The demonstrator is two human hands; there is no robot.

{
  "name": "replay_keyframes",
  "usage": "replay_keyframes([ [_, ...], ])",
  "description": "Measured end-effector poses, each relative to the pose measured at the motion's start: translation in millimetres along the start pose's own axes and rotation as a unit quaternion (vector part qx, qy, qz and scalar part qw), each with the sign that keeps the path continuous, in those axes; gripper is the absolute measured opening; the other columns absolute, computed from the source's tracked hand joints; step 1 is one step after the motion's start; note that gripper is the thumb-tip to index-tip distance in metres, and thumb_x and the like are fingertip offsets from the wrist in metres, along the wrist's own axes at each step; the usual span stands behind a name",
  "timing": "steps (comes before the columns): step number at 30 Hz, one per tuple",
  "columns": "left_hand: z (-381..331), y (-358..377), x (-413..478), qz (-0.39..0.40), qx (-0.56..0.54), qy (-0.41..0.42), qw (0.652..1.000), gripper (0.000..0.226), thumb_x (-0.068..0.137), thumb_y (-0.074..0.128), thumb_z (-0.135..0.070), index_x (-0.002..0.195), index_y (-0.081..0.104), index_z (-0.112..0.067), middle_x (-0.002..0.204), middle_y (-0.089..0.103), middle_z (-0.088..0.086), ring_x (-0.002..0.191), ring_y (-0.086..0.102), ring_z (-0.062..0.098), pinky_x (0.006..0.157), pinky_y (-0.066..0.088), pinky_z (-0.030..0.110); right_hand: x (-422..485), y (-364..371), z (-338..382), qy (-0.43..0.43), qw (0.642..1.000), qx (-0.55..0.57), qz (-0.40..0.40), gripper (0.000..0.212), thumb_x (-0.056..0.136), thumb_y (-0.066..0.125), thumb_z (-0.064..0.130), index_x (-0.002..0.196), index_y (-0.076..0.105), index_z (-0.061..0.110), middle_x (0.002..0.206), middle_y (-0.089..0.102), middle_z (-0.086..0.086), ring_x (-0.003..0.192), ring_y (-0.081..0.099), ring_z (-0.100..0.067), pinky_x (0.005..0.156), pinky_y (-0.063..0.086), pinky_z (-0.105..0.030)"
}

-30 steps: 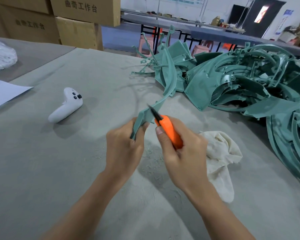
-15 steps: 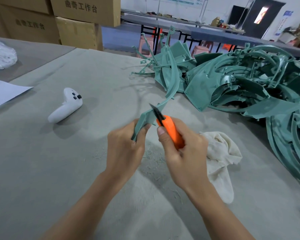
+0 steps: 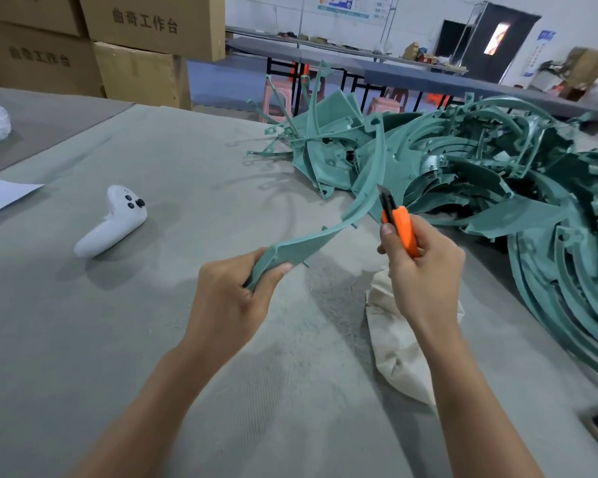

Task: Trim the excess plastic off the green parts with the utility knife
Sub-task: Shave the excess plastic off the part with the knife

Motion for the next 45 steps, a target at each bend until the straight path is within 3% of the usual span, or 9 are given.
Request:
replay_keyframes([
  [3,5.1,-2.4,2.6,0.007,-0.003,-0.027,1.000,0.057,0.078,0.069,-0.006,0.064,0.029,-0.044,0.047,0.017,-0.012,0.046,0.028,0.004,0.044,0.018,0.005,3.9,-4.8,-4.4,0.004,1.000,-0.015,-0.006,0.025,0.097,0.059,0.022,0.076,0.060,0.008,0.062,0.062,-0.011,0.054,0.053,-0.025,0.057,0.041,-0.043],
  [8,16.7,-2.5,0.1,0.012,0.007,-0.071,0.997,0.037,0.079,0.067,-0.010,0.052,0.043,-0.009,0.048,0.030,-0.003,0.049,0.028,0.009,0.043,0.023,0.019,3.9,-8.0,-4.2,-0.006,0.999,-0.041,-0.009,0.022,0.097,0.059,0.019,0.078,0.059,0.008,0.061,0.060,-0.013,0.055,0.052,-0.028,0.060,0.039,-0.042],
  [13,20.8,-8.1,0.3,-0.007,0.020,-0.087,0.996,0.033,0.079,0.066,-0.011,0.057,0.042,-0.018,0.044,0.035,0.003,0.050,0.032,0.012,0.044,0.025,0.019,-9.2,2.3,10.1,-0.046,0.998,-0.045,0.010,0.014,0.094,0.059,0.024,0.083,0.062,0.018,0.056,0.056,-0.002,0.054,0.048,-0.019,0.051,0.035,-0.026],
  [18,15.6,-3.8,-0.7,0.005,0.012,-0.074,0.997,0.042,0.080,0.066,-0.010,0.052,0.037,-0.022,0.046,0.027,-0.010,0.048,0.030,0.009,0.043,0.022,0.016,-4.5,-2.6,-1.7,-0.012,0.999,-0.042,-0.001,0.017,0.096,0.061,0.020,0.081,0.062,0.013,0.060,0.060,-0.008,0.053,0.052,-0.024,0.056,0.041,-0.043],
  [25,23.8,-8.1,-2.0,-0.011,0.035,-0.095,0.995,0.039,0.081,0.066,-0.013,0.051,0.041,-0.013,0.047,0.028,-0.007,0.050,0.028,0.011,0.044,0.022,0.014,-13.9,12.7,14.8,-0.033,0.998,-0.018,0.042,0.012,0.095,0.059,0.026,0.084,0.059,0.022,0.057,0.058,-0.004,0.051,0.053,-0.019,0.051,0.042,-0.034],
  [29,12.2,-2.5,-0.2,-0.002,0.020,-0.064,0.998,0.054,0.081,0.066,-0.010,0.062,0.026,-0.042,0.046,0.017,-0.010,0.045,0.029,0.003,0.043,0.020,0.009,-12.2,9.3,4.7,-0.006,0.999,-0.009,0.037,0.019,0.096,0.060,0.020,0.080,0.061,0.011,0.062,0.061,-0.012,0.058,0.056,-0.030,0.056,0.044,-0.044],
  [35,15.3,-4.7,-0.4,-0.010,0.028,-0.071,0.997,0.058,0.081,0.067,-0.009,0.061,0.024,-0.042,0.046,0.018,-0.019,0.044,0.029,0.002,0.043,0.020,0.007,-17.0,14.8,18.3,-0.039,0.997,-0.031,0.055,0.014,0.094,0.060,0.026,0.080,0.056,0.028,0.056,0.057,-0.003,0.051,0.049,-0.019,0.050,0.035,-0.029],
  [39,9.7,-1.9,-0.9,-0.006,0.030,-0.045,0.999,0.058,0.080,0.068,-0.006,0.066,0.024,-0.042,0.043,0.018,-0.018,0.042,0.033,-0.006,0.044,0.021,0.003,-17.2,12.9,14.8,-0.033,0.997,-0.048,0.047,0.014,0.095,0.062,0.021,0.081,0.059,0.021,0.055,0.053,0.001,0.050,0.046,-0.016,0.051,0.036,-0.035],
  [45,18.8,-10.2,-0.2,-0.029,0.056,-0.079,0.995,0.060,0.081,0.067,-0.008,0.062,0.021,-0.042,0.045,0.016,-0.017,0.042,0.032,-0.002,0.043,0.021,0.006,-34.8,23.7,49.7,-0.087,0.995,-0.029,0.050,0.009,0.092,0.061,0.023,0.095,0.067,0.017,0.052,0.040,0.012,0.051,0.044,-0.015,0.046,0.029,-0.016],
])
Point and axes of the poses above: each hand's wrist, its own x-axis towards the middle knuckle, its own y-axis out of the palm, z = x × y, the point moved 10 cm from there along x, towards the middle knuckle
